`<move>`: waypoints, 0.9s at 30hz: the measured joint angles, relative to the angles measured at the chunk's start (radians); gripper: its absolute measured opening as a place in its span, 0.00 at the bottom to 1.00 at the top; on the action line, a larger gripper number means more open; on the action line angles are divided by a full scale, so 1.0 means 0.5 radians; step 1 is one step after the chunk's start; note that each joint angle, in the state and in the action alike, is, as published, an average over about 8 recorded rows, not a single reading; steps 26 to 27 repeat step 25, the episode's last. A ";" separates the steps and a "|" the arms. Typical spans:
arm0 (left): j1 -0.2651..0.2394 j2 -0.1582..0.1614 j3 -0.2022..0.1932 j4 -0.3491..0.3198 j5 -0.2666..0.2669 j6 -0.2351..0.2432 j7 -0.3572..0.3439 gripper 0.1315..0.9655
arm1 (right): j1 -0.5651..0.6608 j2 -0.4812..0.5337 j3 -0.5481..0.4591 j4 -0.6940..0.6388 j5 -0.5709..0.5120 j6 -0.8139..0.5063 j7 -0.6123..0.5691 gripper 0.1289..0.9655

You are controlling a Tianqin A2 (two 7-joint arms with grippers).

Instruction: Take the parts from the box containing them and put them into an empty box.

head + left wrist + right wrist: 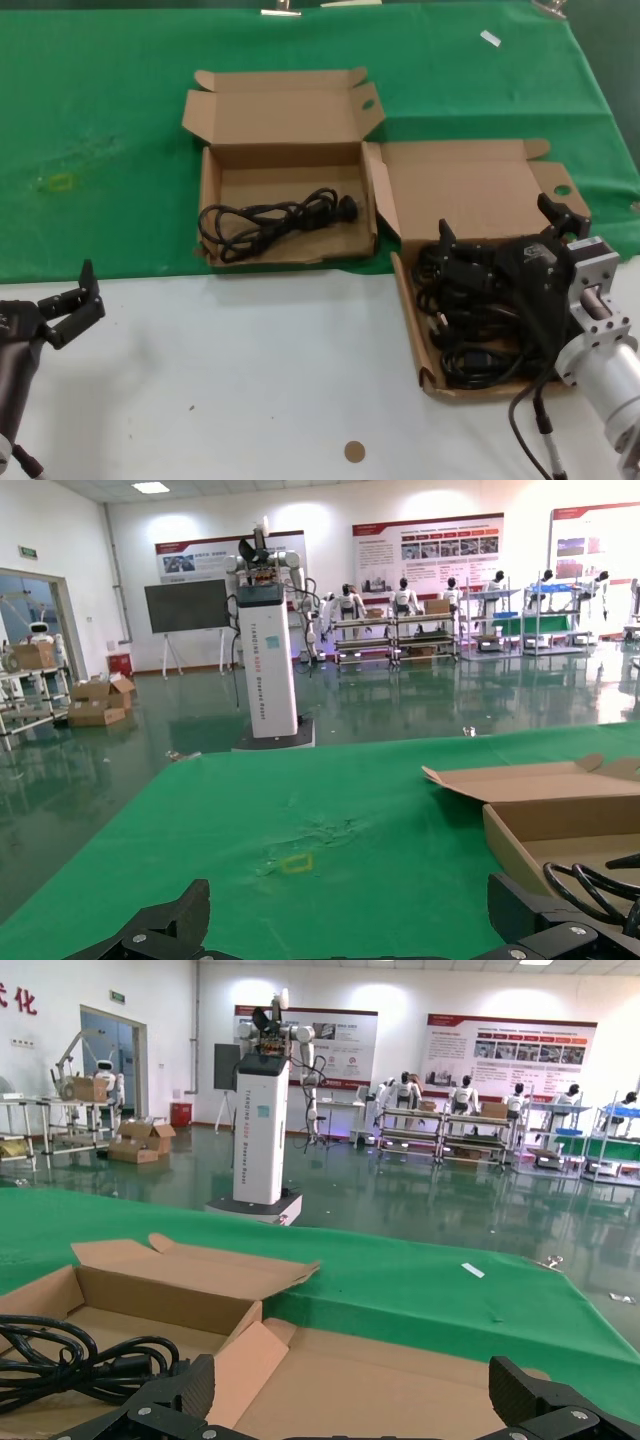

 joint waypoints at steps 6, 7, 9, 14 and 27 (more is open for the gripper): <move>0.000 0.000 0.000 0.000 0.000 0.000 0.000 1.00 | 0.000 0.000 0.000 0.000 0.000 0.000 0.000 1.00; 0.000 0.000 0.000 0.000 0.000 0.000 0.000 1.00 | 0.000 0.000 0.000 0.000 0.000 0.000 0.000 1.00; 0.000 0.000 0.000 0.000 0.000 0.000 0.000 1.00 | 0.000 0.000 0.000 0.000 0.000 0.000 0.000 1.00; 0.000 0.000 0.000 0.000 0.000 0.000 0.000 1.00 | 0.000 0.000 0.000 0.000 0.000 0.000 0.000 1.00; 0.000 0.000 0.000 0.000 0.000 0.000 0.000 1.00 | 0.000 0.000 0.000 0.000 0.000 0.000 0.000 1.00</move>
